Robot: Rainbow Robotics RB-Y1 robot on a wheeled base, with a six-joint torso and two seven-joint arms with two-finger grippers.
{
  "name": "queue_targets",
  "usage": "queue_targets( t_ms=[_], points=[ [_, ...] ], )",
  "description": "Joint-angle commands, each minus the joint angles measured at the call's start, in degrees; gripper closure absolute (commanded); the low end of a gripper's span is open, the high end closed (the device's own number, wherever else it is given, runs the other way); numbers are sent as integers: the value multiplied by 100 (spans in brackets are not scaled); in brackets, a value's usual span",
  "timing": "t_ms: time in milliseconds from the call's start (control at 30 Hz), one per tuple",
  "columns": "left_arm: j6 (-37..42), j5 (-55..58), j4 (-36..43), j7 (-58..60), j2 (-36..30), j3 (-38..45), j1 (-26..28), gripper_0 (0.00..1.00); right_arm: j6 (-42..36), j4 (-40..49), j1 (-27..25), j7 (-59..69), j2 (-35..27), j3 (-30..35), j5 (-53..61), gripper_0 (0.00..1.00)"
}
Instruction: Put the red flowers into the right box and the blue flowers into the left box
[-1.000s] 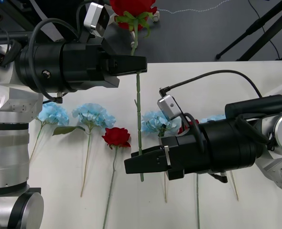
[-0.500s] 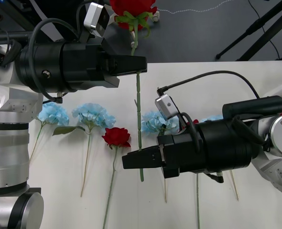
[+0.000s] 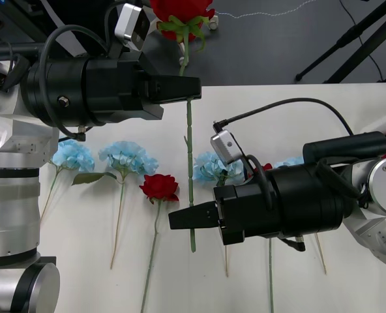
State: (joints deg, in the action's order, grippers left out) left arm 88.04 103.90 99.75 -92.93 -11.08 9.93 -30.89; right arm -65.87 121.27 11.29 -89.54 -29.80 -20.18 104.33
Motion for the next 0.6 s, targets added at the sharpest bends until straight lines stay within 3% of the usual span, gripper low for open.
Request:
queue_targets(
  t_ms=[33, 67, 100, 133, 600],
  points=[
    [-50, -11, 150, -226, 79, -70, -198, 84, 39, 204, 119, 165, 88, -83, -27, 100],
    [-50, -11, 150, -226, 79, -70, -198, 59, 39, 204, 119, 165, 80, -83, -27, 100],
    [-50, -11, 150, -226, 79, -70, -198, 6, 39, 204, 119, 174, 80, -83, -27, 100],
    [-50, -11, 150, -226, 79, -70, -198, 0, 39, 204, 119, 165, 80, -74, -27, 100],
    [-50, -11, 150, -226, 79, -70, -198, 0, -189, 204, 119, 209, 71, 225, -27, 100]
  ],
)
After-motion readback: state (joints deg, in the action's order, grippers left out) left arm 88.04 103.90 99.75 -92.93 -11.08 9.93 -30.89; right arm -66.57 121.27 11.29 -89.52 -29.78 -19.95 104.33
